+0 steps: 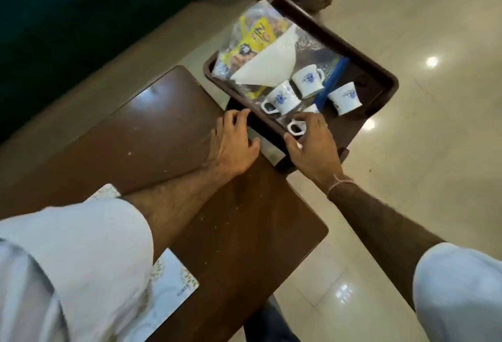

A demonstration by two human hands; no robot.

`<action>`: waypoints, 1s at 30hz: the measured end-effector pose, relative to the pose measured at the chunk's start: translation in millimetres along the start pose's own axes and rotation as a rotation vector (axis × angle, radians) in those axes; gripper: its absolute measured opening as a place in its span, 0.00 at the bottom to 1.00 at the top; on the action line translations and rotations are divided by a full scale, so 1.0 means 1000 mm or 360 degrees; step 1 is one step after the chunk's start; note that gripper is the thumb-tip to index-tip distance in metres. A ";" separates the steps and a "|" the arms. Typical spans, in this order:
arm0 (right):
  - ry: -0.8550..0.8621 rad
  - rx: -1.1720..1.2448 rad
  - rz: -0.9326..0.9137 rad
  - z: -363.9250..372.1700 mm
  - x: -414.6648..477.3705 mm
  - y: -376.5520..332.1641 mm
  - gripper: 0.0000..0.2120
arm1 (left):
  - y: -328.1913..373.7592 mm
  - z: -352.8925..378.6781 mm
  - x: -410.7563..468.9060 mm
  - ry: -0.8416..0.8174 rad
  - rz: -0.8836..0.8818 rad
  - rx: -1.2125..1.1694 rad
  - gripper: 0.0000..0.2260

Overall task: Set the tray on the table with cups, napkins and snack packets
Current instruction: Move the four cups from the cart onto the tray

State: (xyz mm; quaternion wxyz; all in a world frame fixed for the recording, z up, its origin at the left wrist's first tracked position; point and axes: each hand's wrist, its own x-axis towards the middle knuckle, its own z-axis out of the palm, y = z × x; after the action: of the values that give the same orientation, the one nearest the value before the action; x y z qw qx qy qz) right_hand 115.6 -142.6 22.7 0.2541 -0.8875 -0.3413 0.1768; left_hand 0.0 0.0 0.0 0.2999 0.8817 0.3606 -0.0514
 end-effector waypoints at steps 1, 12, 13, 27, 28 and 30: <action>0.0090 -0.0021 0.0017 -0.007 0.006 0.008 0.19 | 0.012 0.003 0.011 0.0053 0.0038 -0.0005 0.29; 0.0232 -0.0123 0.0229 -0.030 0.085 0.041 0.24 | 0.070 0.021 0.097 0.0086 -0.0206 0.0103 0.22; 0.0236 -0.0187 0.0202 -0.030 0.097 0.038 0.24 | 0.070 0.022 0.099 0.0066 -0.0224 0.0058 0.21; -0.0320 -0.0204 0.0241 -0.033 0.182 0.027 0.32 | 0.062 0.012 0.088 0.0170 -0.0105 -0.0573 0.19; -0.0264 -0.0174 0.0213 -0.034 0.180 0.023 0.32 | 0.060 0.009 0.086 0.0215 -0.0096 -0.0608 0.20; -0.0155 -0.0095 0.0136 -0.037 0.175 0.013 0.31 | 0.056 0.004 0.081 0.0298 -0.0072 -0.0721 0.25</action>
State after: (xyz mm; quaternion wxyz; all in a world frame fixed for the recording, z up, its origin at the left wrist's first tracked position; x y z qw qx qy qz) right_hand 264.2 -41.4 20.8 0.2028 -0.8988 -0.3202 0.2201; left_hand 97.2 15.8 -0.5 0.4540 0.7845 0.4089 0.1060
